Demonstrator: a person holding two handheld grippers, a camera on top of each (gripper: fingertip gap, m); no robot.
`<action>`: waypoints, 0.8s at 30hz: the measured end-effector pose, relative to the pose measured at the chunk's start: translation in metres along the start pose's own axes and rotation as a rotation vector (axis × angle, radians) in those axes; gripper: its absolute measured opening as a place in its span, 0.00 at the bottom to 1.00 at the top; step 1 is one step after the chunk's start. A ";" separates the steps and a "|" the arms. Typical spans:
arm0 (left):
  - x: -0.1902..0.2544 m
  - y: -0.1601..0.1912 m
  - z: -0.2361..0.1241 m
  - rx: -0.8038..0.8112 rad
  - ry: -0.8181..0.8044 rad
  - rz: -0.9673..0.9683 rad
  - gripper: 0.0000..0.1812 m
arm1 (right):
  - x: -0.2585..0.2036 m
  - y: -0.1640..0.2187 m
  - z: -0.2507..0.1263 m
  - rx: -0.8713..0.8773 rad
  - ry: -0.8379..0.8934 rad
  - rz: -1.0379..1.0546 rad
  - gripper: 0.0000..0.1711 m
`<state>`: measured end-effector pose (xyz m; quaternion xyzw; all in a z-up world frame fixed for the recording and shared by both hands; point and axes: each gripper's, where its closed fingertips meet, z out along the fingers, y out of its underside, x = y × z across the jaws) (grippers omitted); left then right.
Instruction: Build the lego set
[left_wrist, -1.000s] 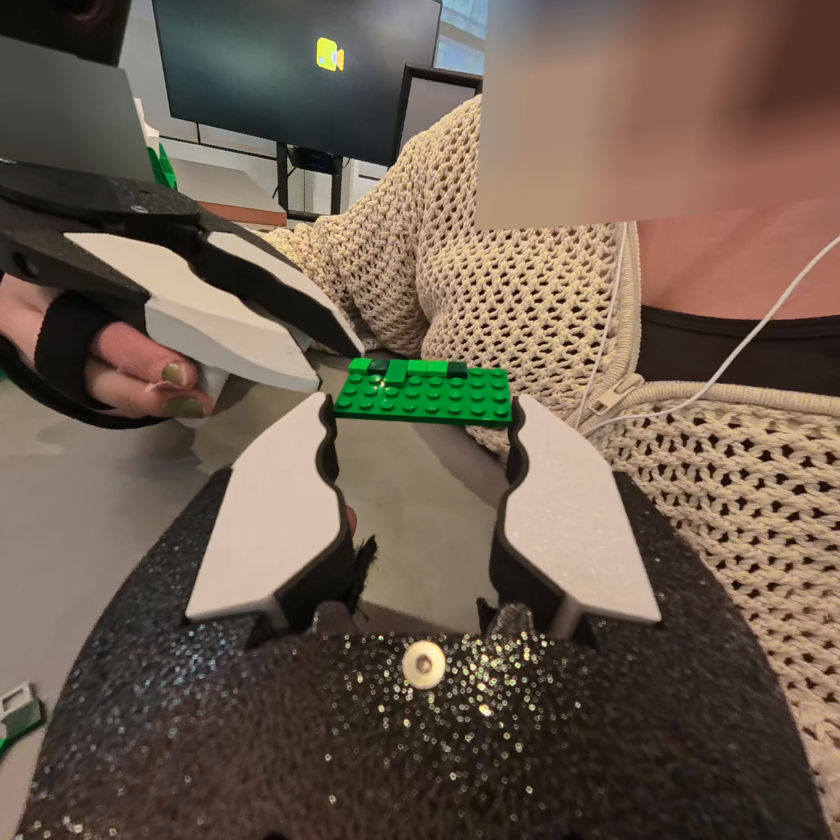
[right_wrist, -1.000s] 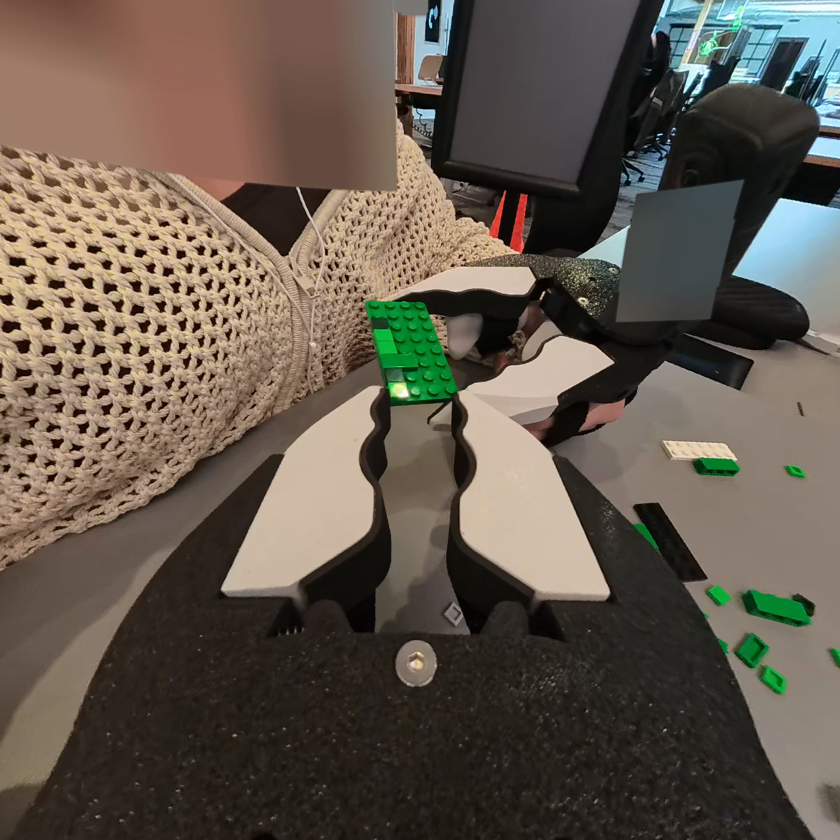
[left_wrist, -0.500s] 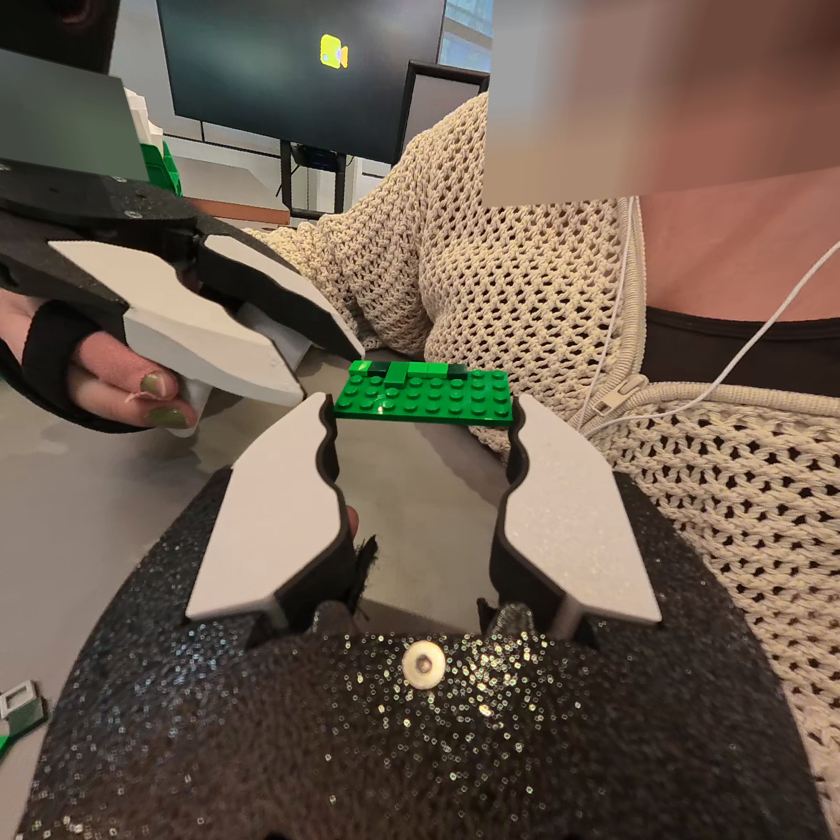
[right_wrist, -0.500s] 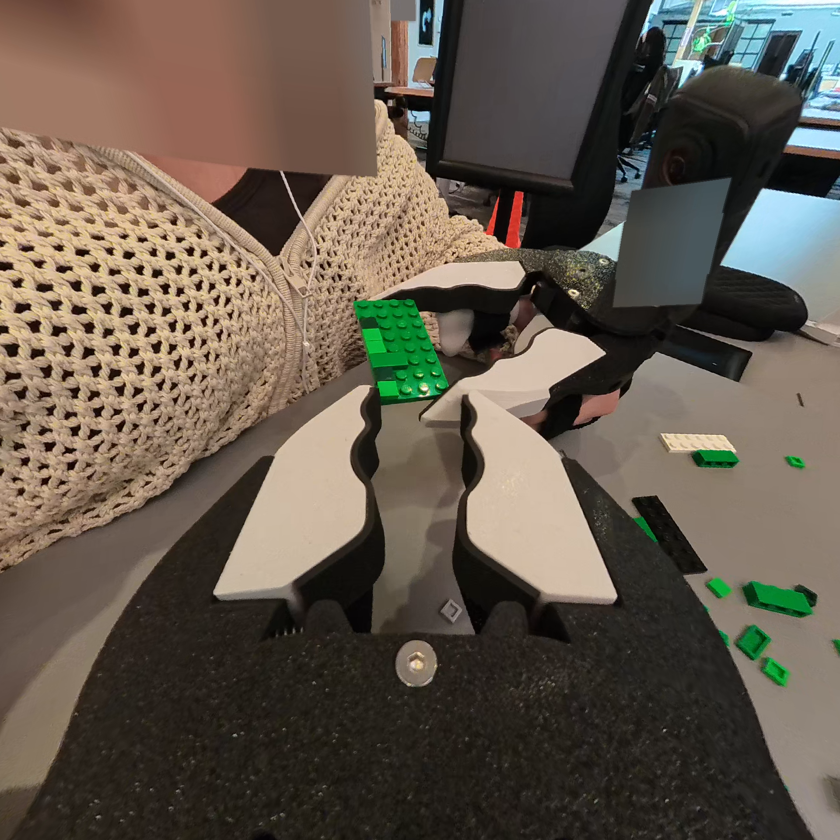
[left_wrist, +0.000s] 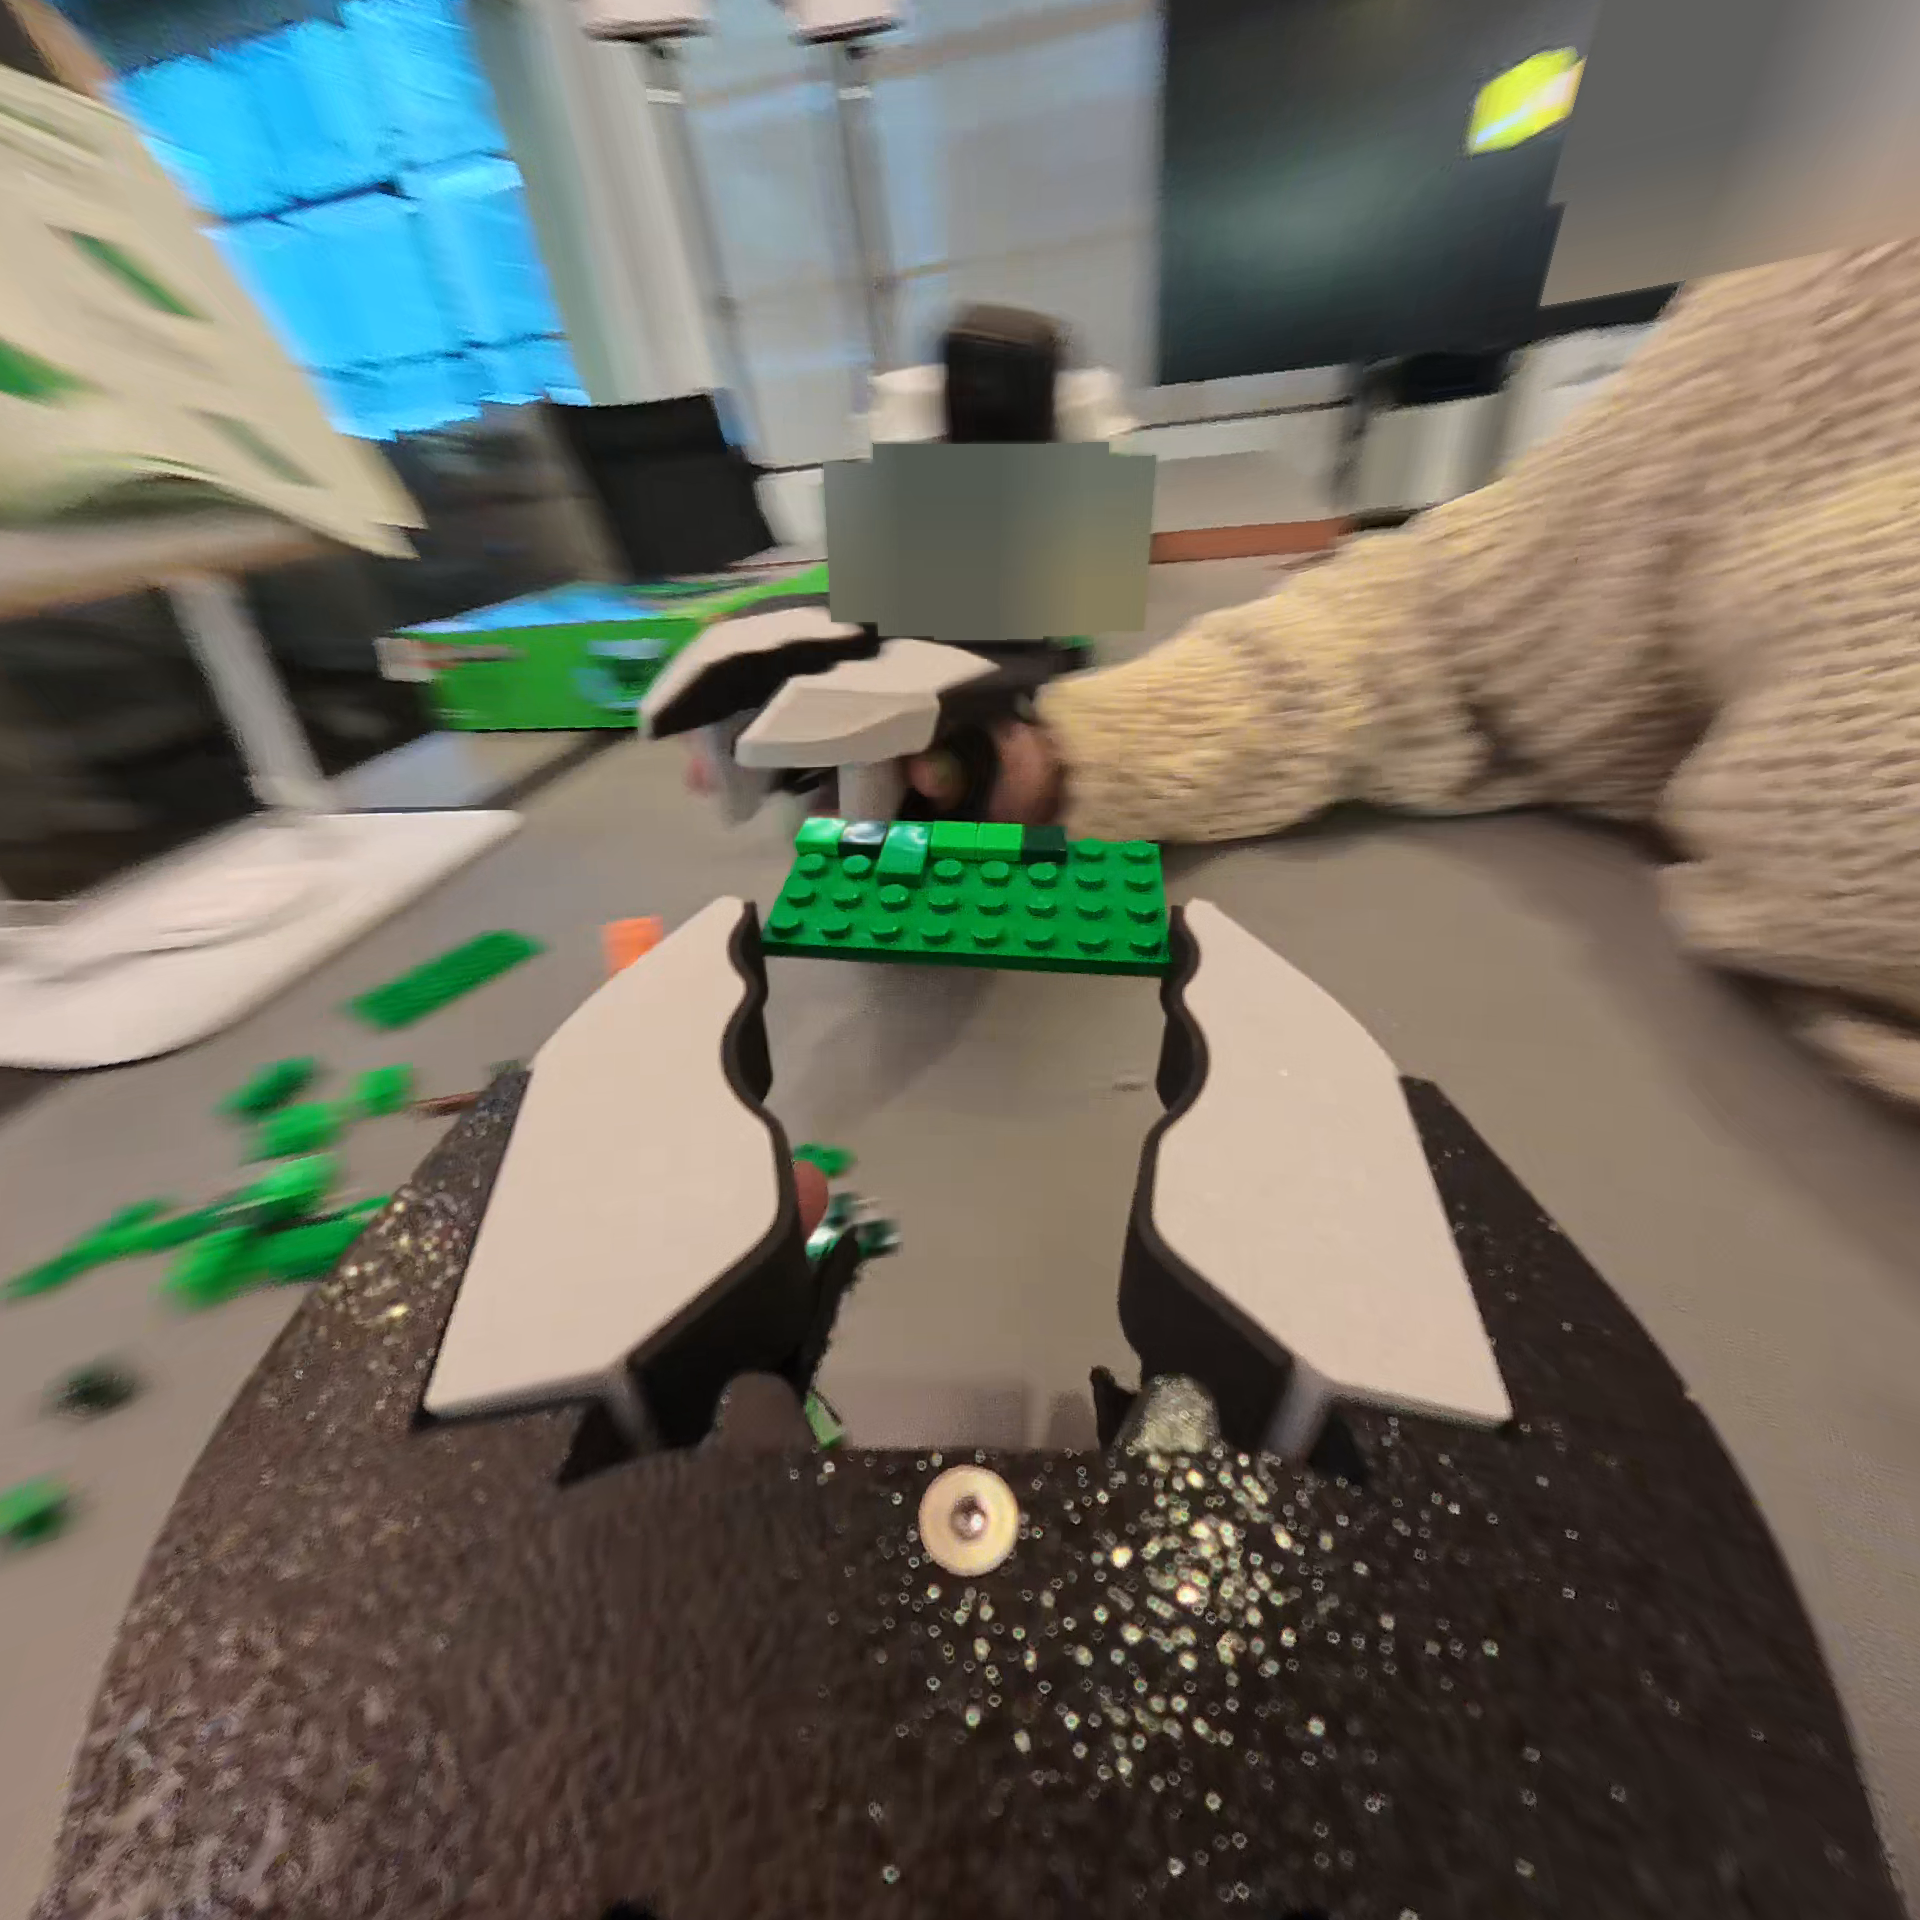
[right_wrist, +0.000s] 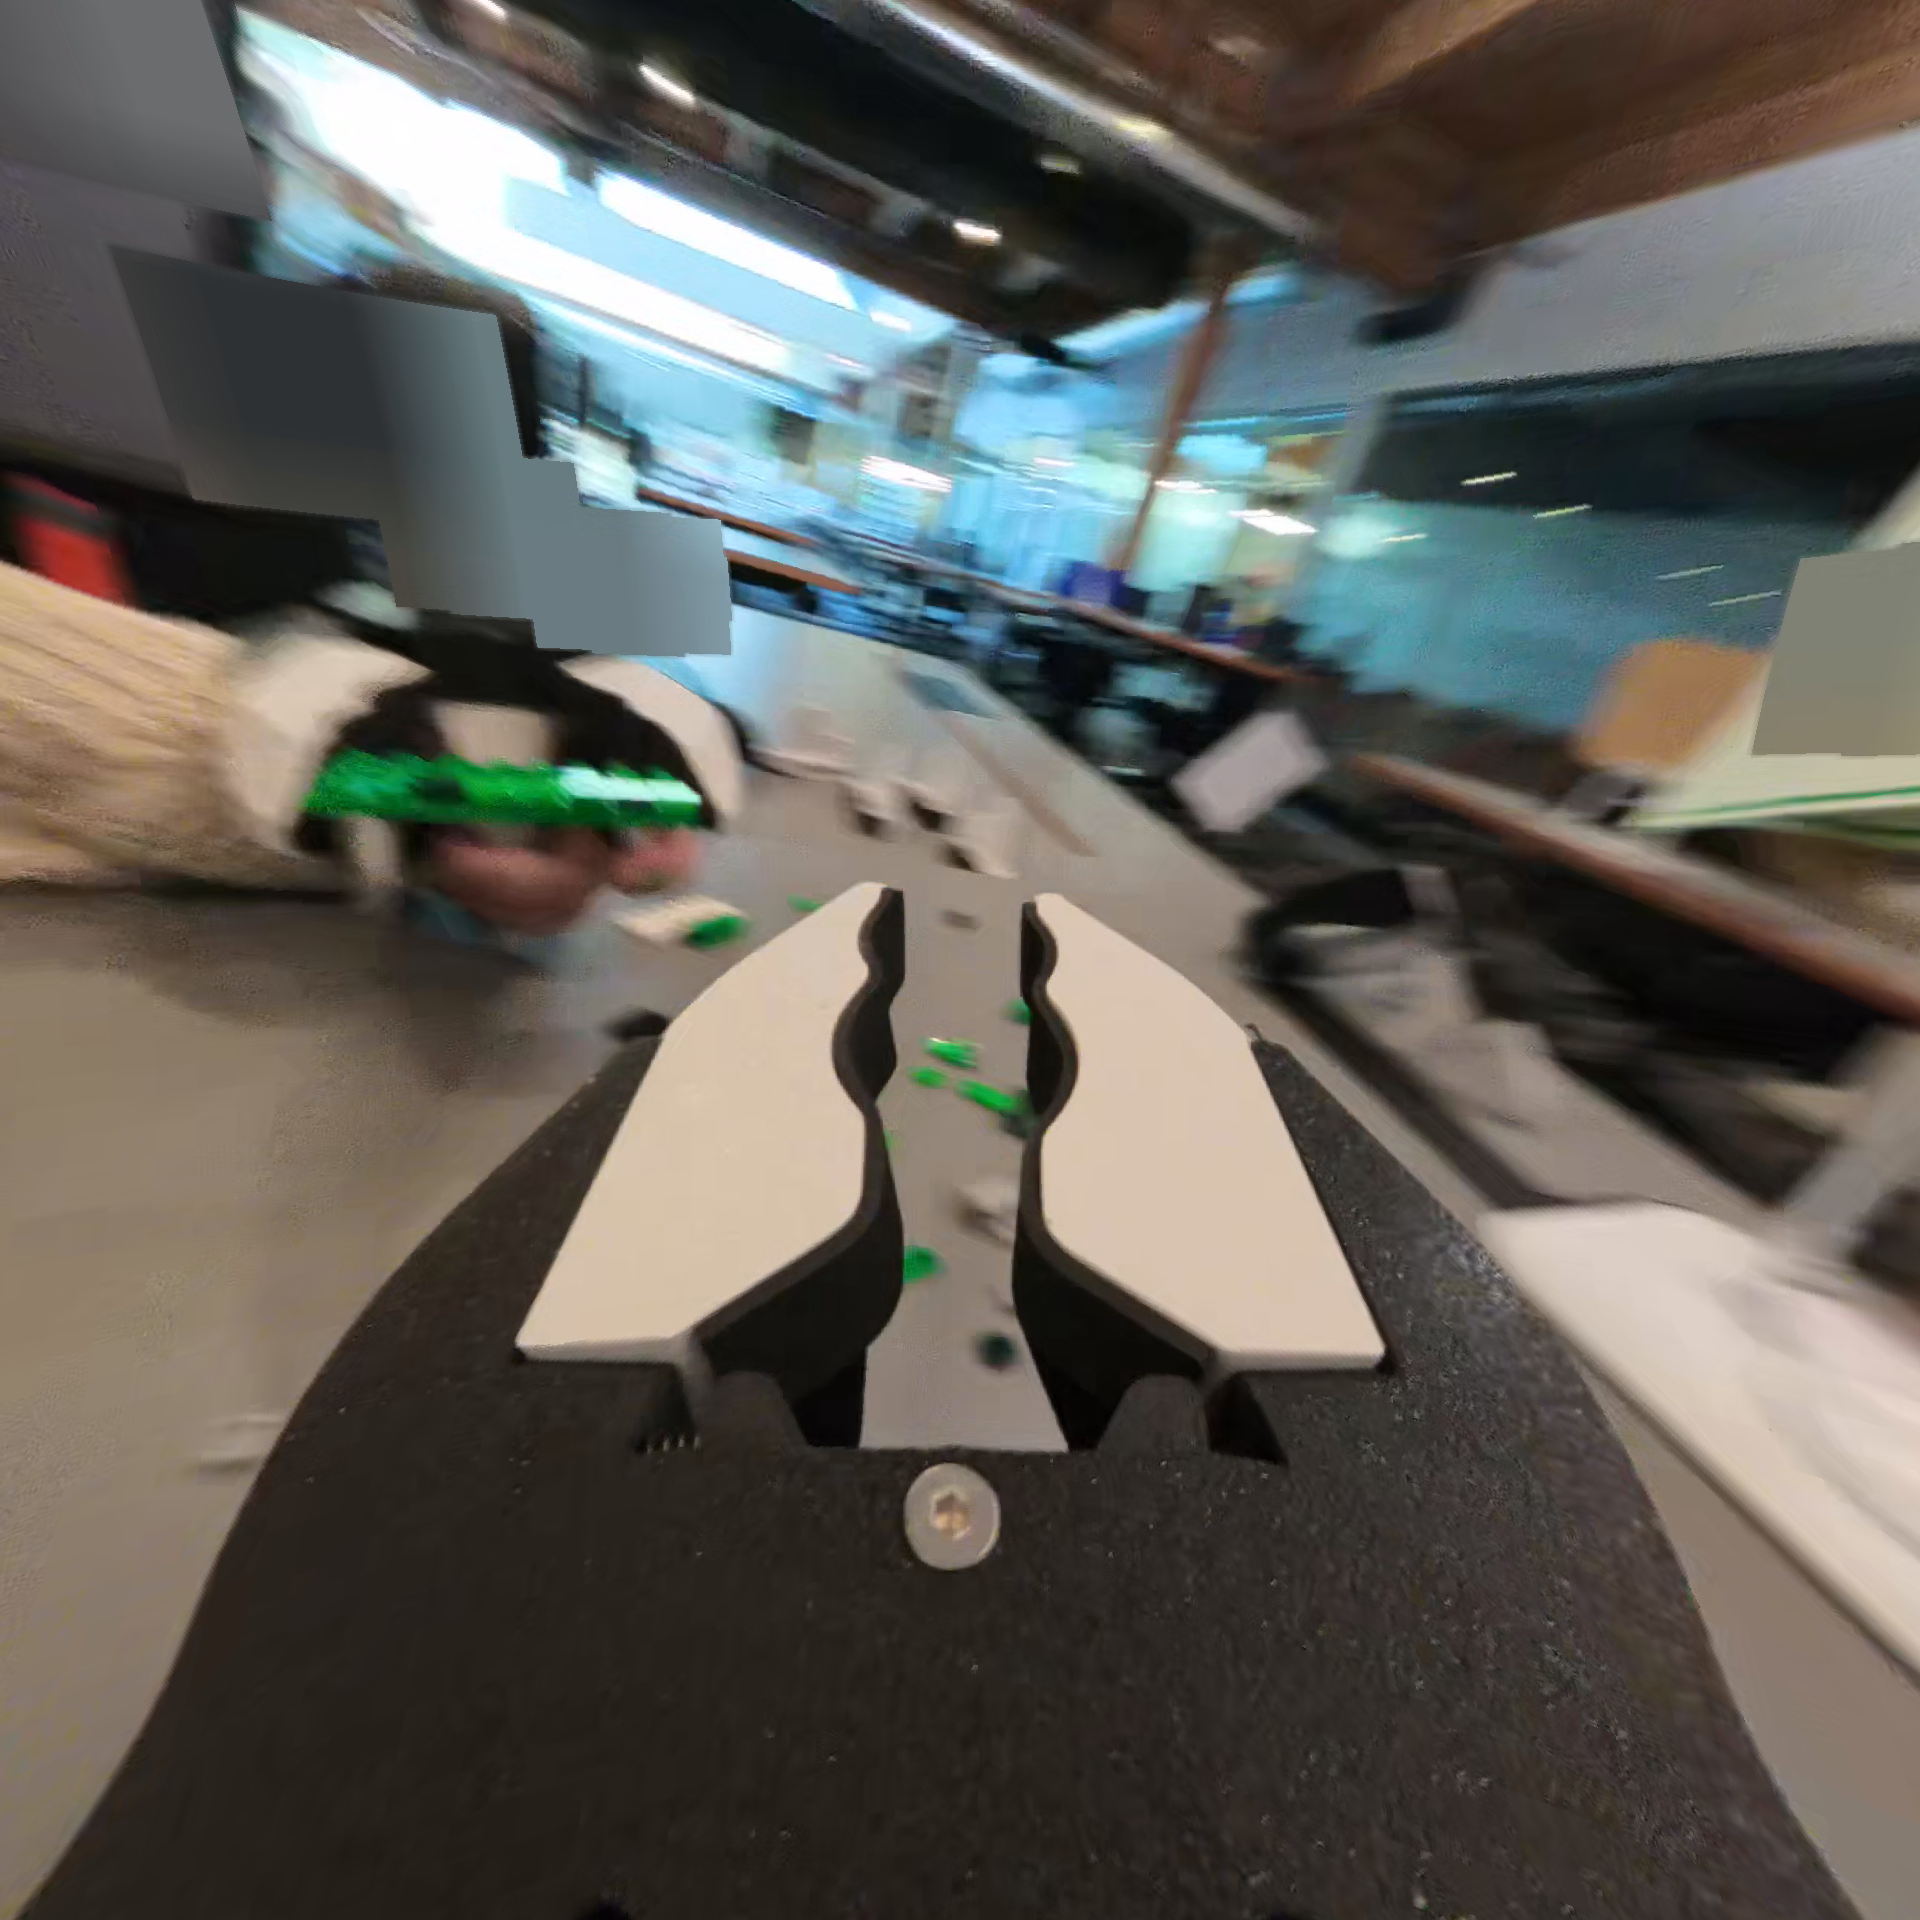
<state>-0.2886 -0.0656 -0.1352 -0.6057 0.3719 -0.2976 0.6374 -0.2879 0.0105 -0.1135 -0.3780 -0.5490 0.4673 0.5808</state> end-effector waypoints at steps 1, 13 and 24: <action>-0.009 0.002 -0.001 -0.010 -0.061 0.039 0.40 | 0.009 0.007 -0.003 -0.039 0.082 -0.107 0.11; -0.075 0.011 -0.025 -0.107 -0.519 0.199 0.40 | 0.015 0.028 0.003 -0.180 0.215 -0.400 0.06; -0.104 0.009 -0.051 -0.140 -0.771 0.207 0.40 | 0.026 0.031 0.001 -0.186 0.243 -0.334 0.05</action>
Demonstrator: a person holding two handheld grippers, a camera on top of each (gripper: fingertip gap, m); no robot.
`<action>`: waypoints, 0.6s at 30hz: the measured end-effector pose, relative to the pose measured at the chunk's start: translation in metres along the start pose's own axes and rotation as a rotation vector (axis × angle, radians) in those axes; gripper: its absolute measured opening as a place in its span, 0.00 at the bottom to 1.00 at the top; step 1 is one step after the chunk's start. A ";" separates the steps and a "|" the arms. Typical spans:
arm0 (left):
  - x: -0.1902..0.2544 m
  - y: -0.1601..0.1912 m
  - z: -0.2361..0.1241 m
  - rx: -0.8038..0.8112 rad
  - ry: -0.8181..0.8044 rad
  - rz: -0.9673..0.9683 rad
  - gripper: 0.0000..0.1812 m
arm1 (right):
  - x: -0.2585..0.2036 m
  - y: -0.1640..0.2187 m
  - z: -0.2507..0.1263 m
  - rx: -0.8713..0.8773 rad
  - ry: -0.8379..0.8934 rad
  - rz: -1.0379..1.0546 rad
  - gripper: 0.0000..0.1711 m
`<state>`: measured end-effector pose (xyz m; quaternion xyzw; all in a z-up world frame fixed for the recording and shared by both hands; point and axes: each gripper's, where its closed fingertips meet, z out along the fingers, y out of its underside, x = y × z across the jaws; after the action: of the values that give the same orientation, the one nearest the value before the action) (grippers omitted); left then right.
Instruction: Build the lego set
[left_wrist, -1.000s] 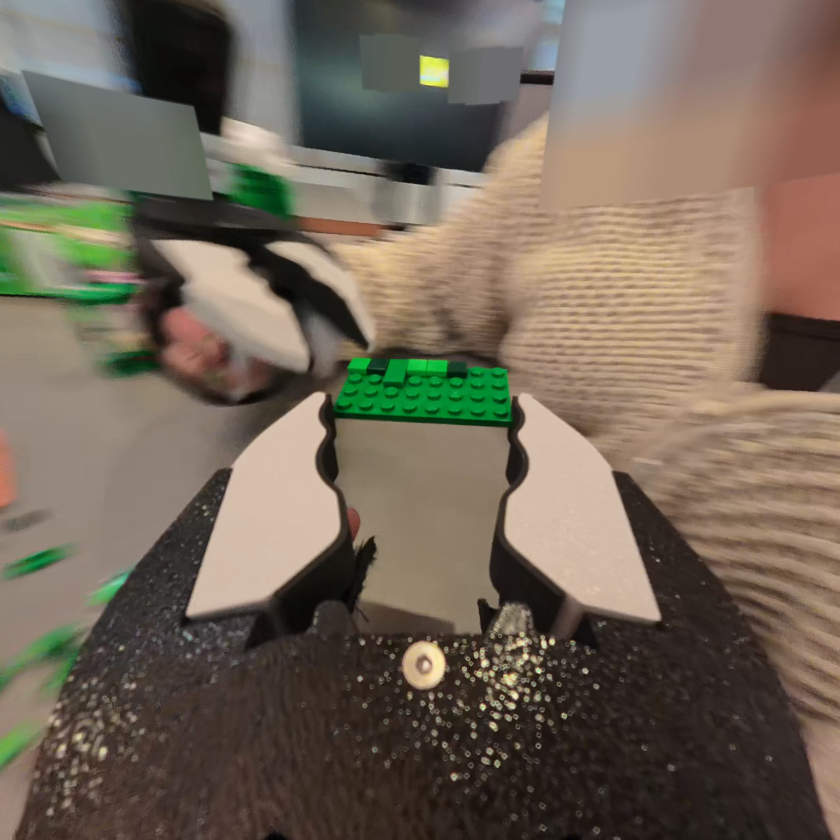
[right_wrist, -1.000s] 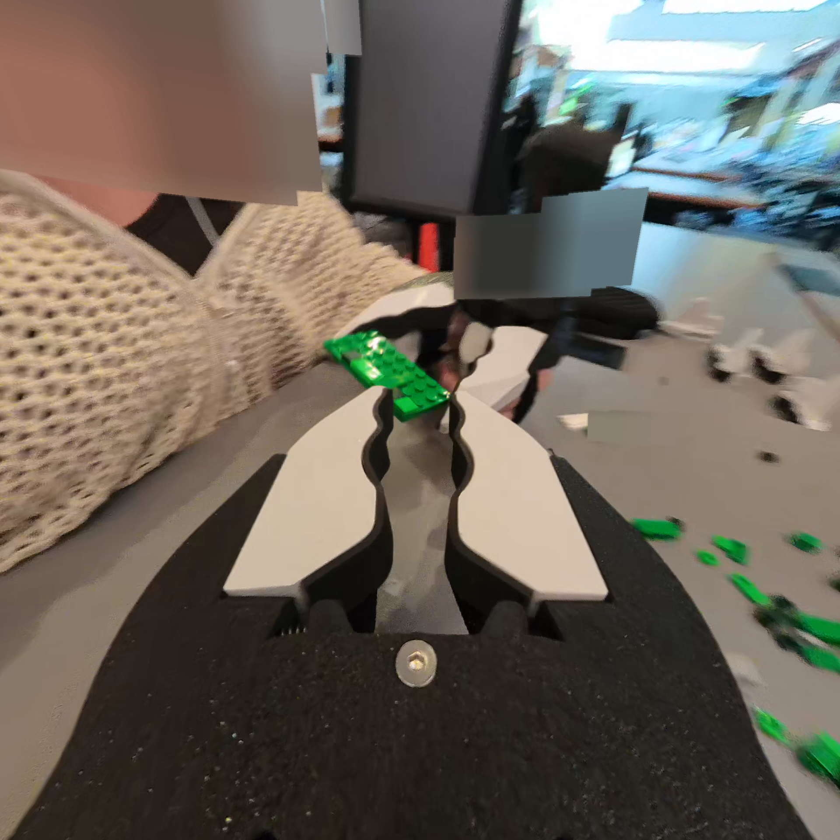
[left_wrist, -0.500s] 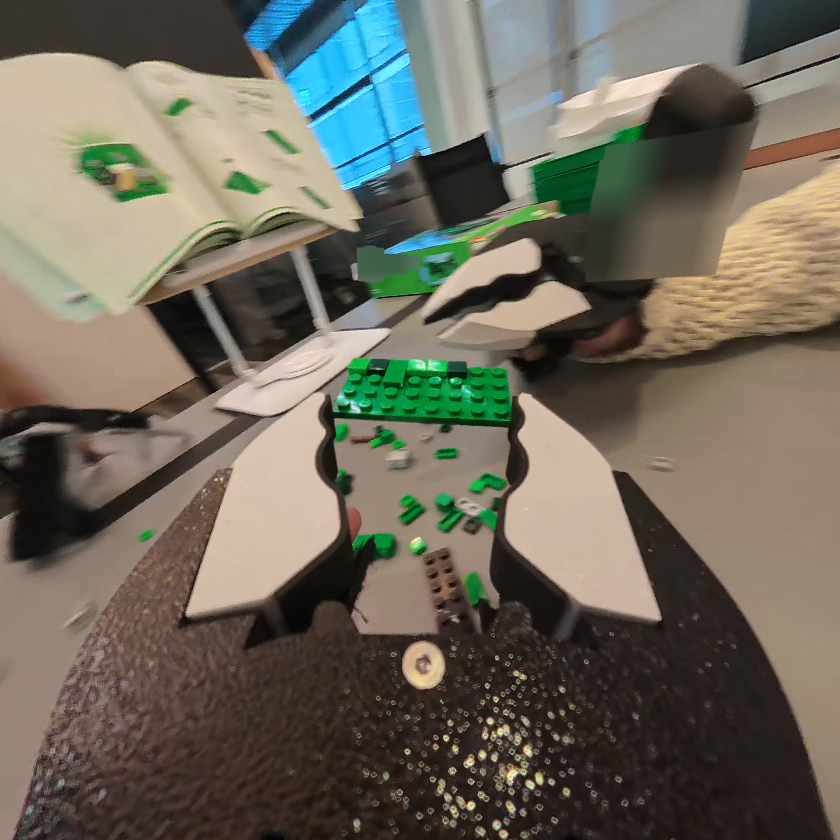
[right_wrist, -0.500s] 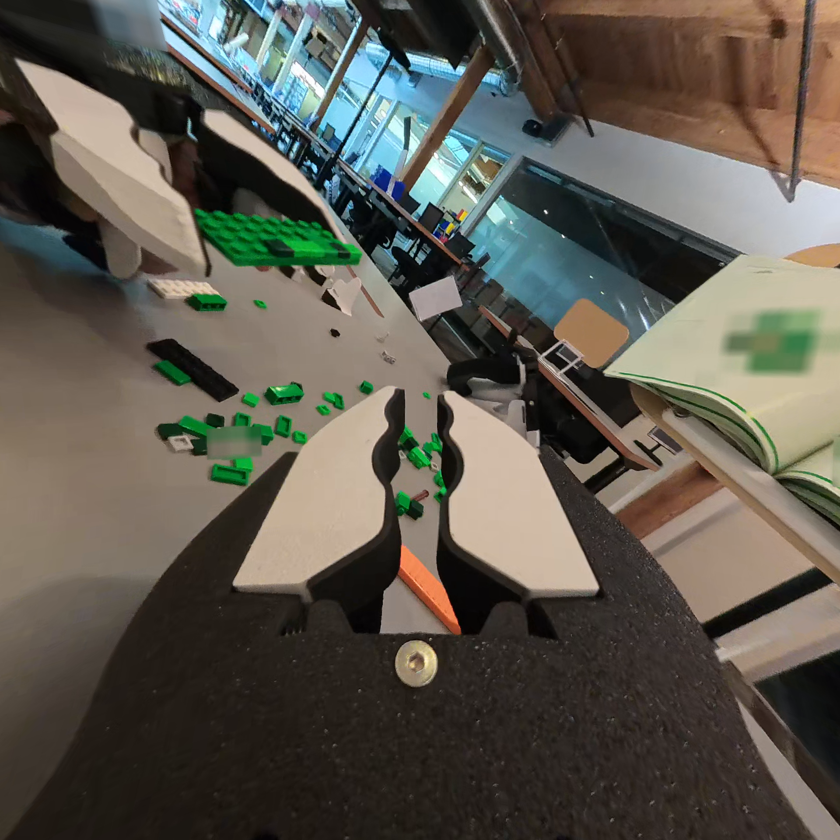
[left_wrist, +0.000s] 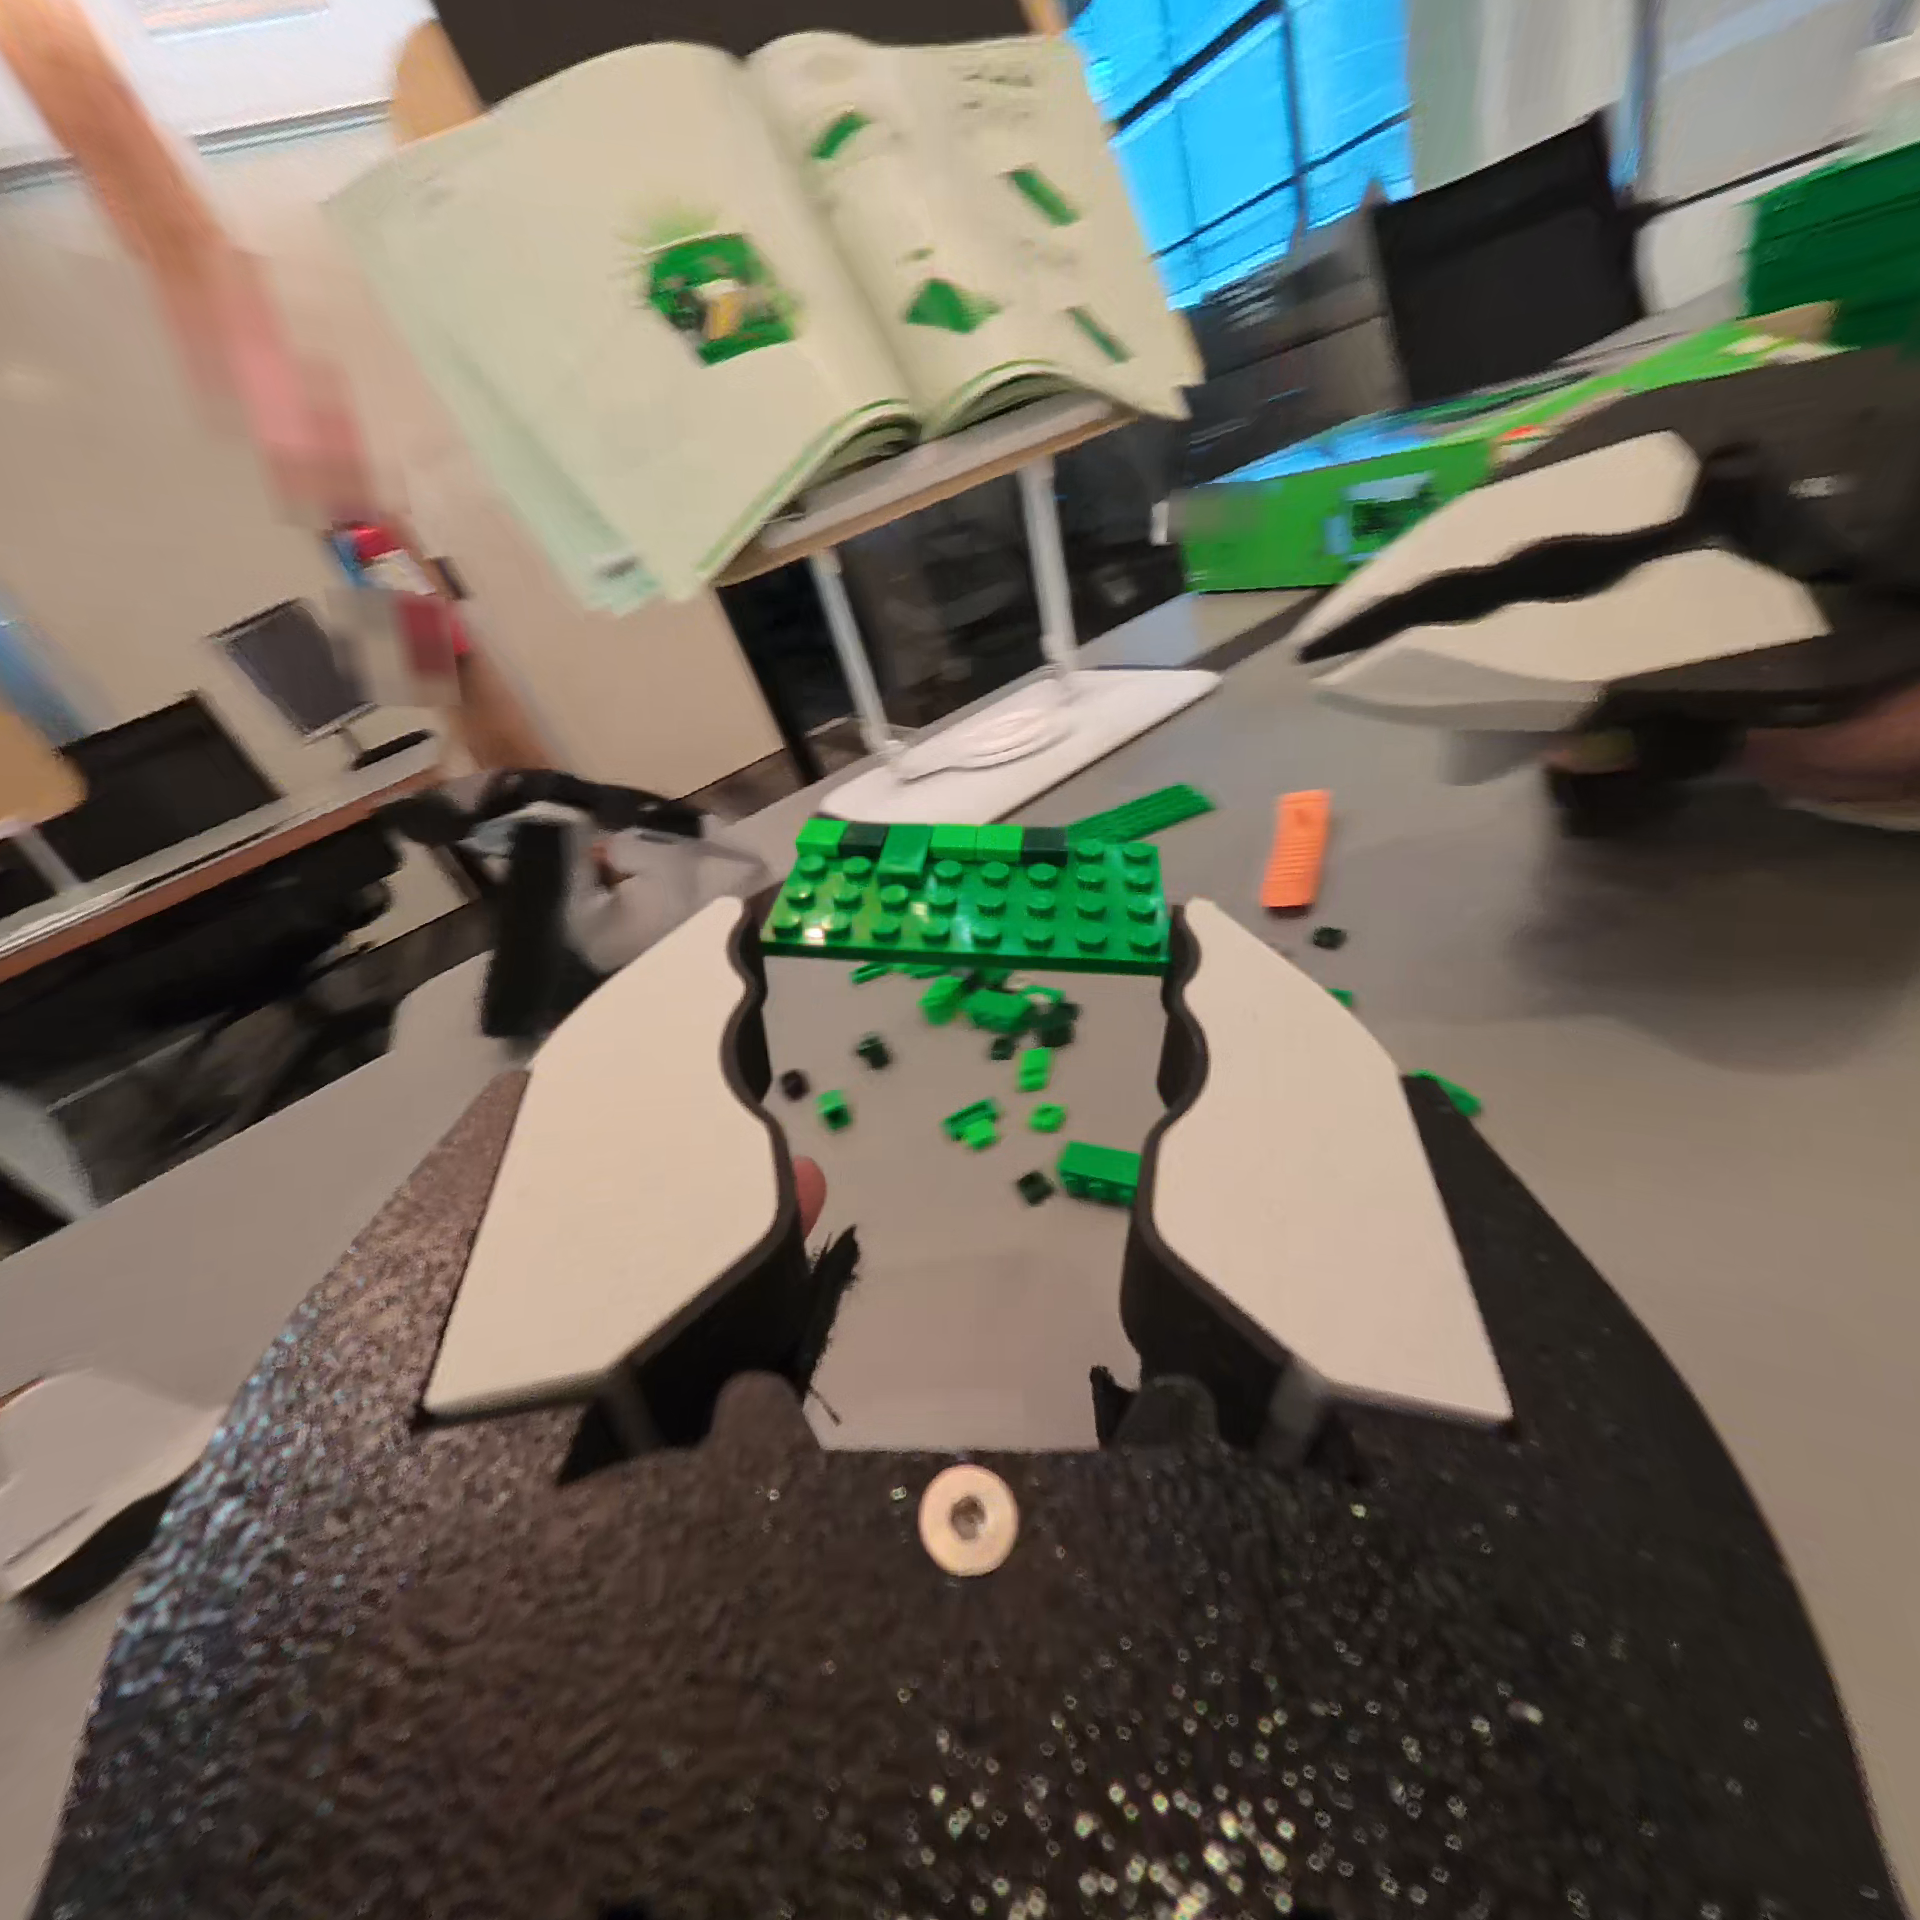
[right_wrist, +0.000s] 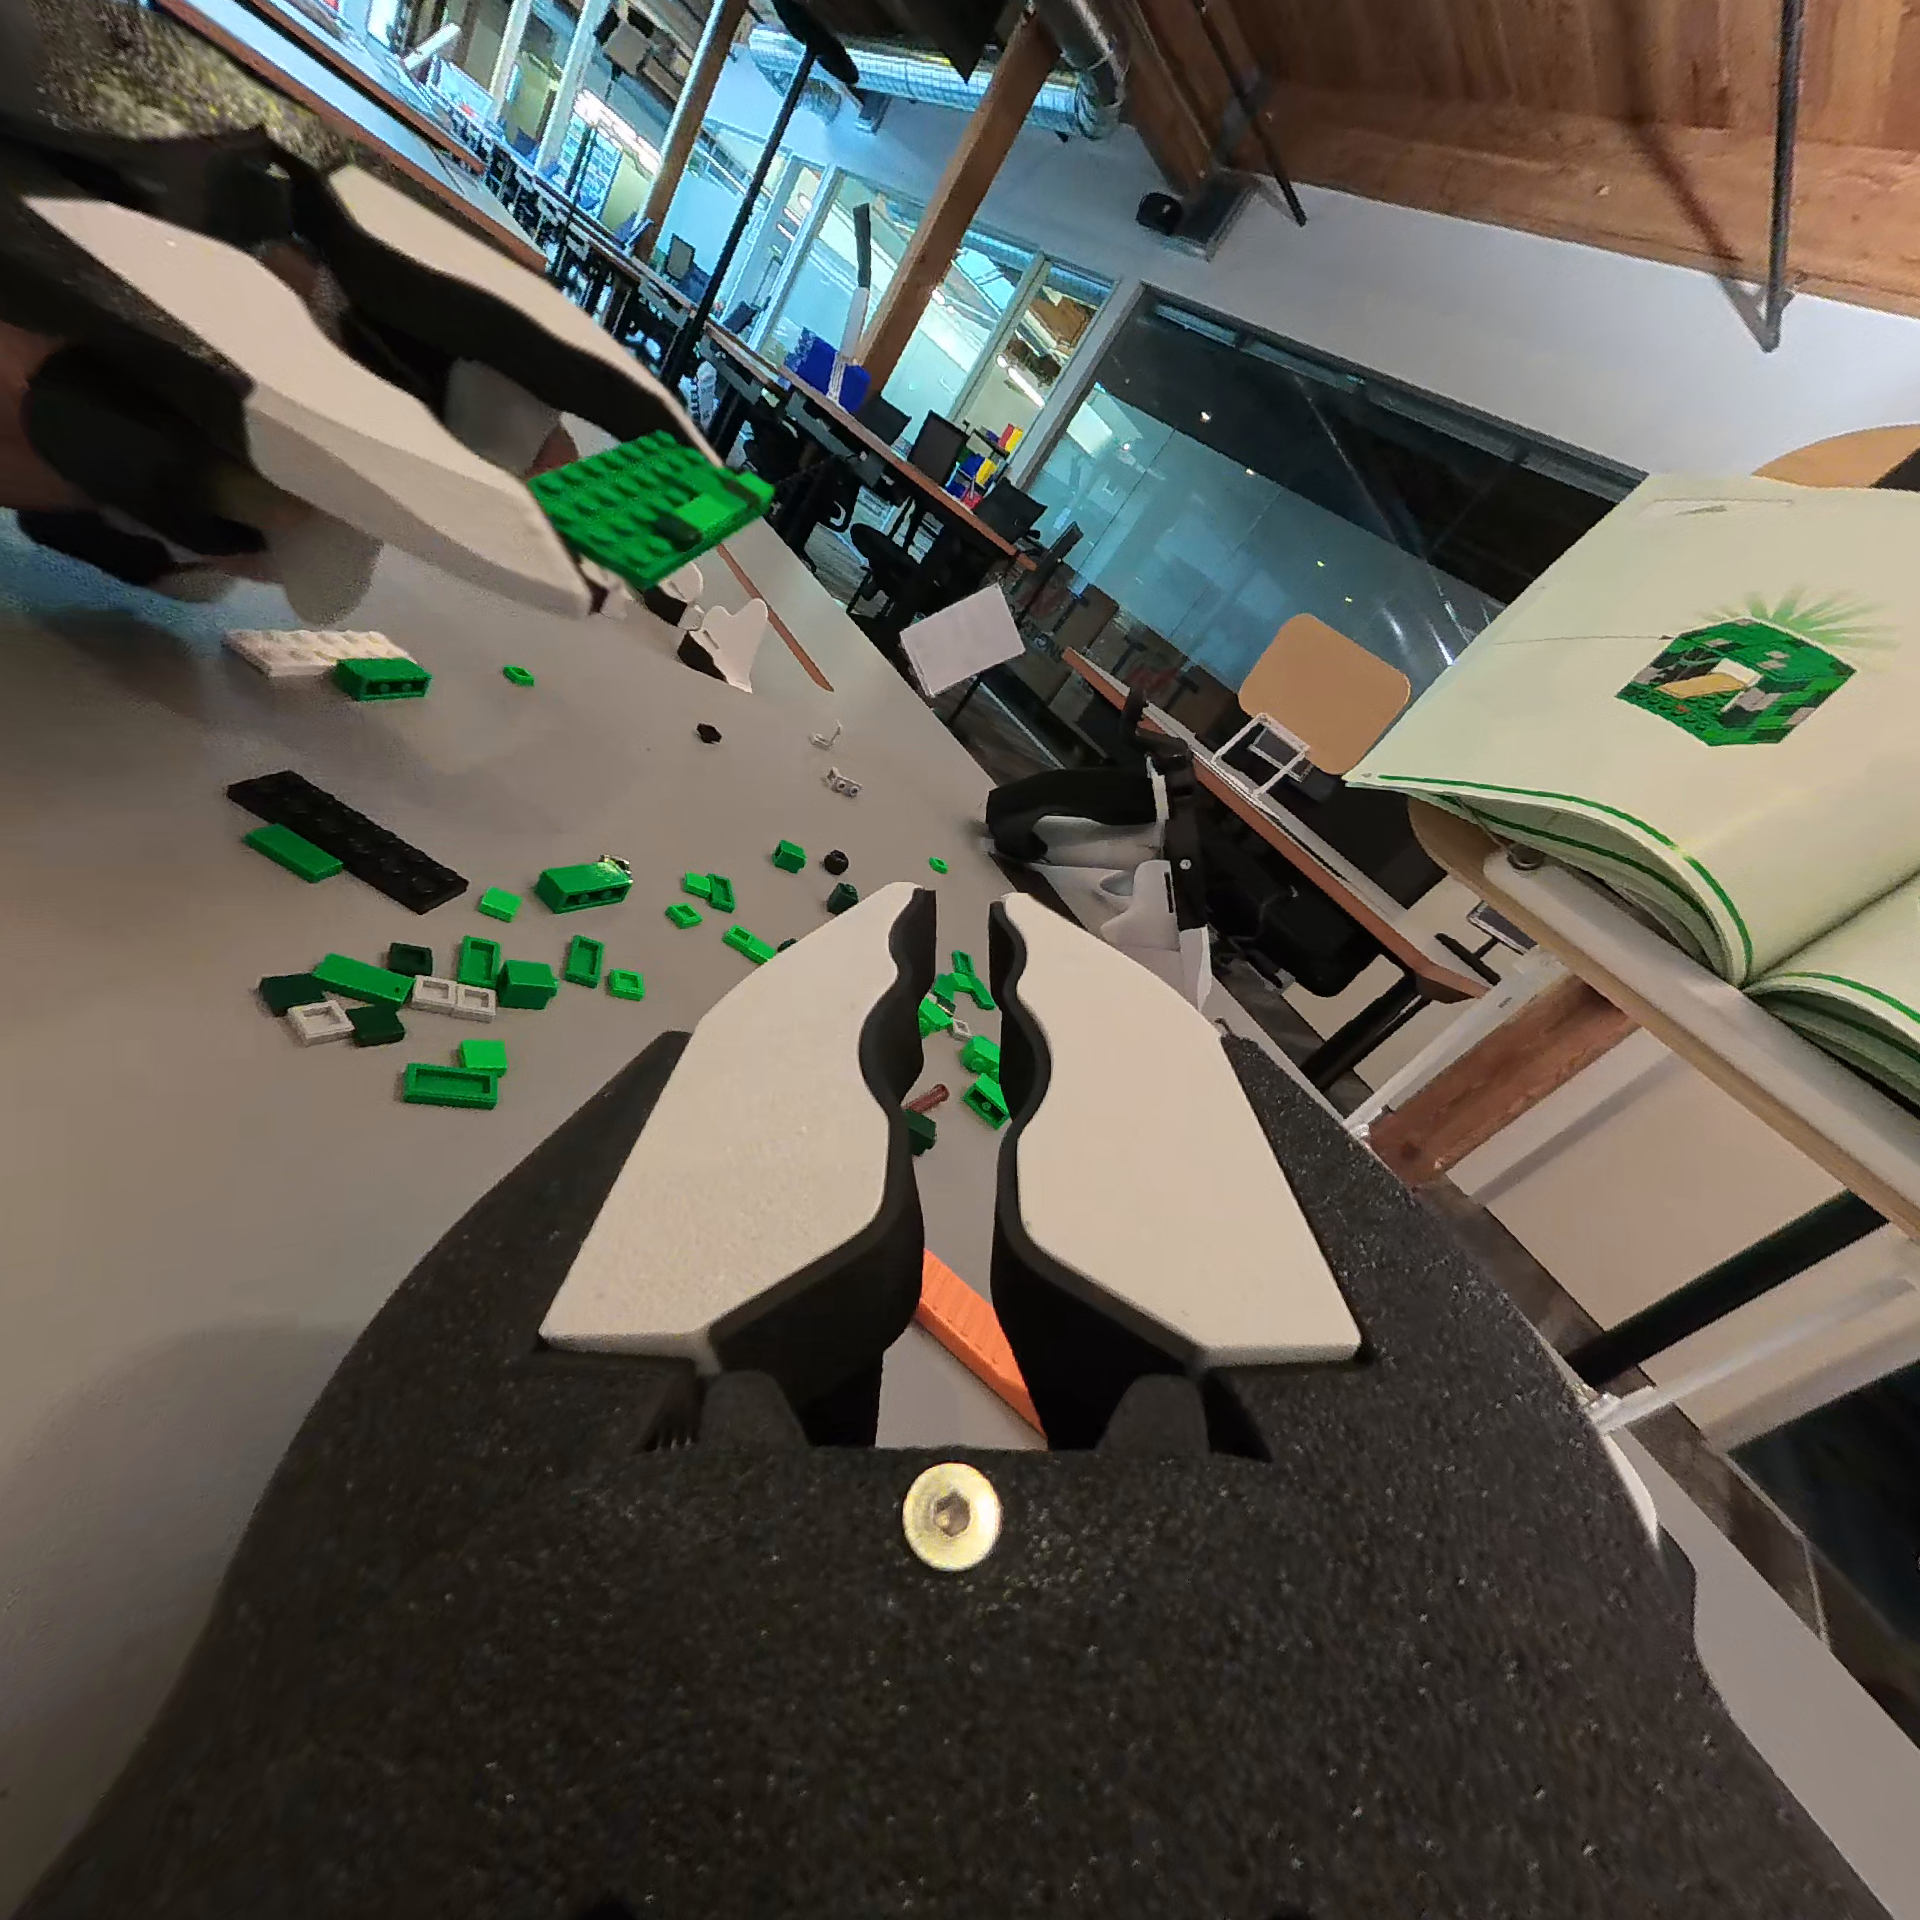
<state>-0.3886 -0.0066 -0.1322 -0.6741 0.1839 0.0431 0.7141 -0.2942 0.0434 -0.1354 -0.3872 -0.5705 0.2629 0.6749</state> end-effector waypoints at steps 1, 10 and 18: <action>-0.004 -0.001 -0.001 0.004 -0.021 -0.003 0.40 | -0.001 0.000 0.000 0.000 -0.004 -0.004 0.05; -0.015 0.008 -0.008 -0.043 -0.084 0.003 0.40 | -0.005 0.000 0.001 0.003 -0.030 0.002 0.04; -0.041 0.009 -0.016 -0.053 -0.229 -0.025 0.40 | -0.009 -0.001 0.001 0.006 -0.055 -0.009 0.04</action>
<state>-0.4327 -0.0141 -0.1281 -0.6857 0.0913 0.1159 0.7127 -0.2973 0.0359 -0.1401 -0.3754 -0.5898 0.2722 0.6611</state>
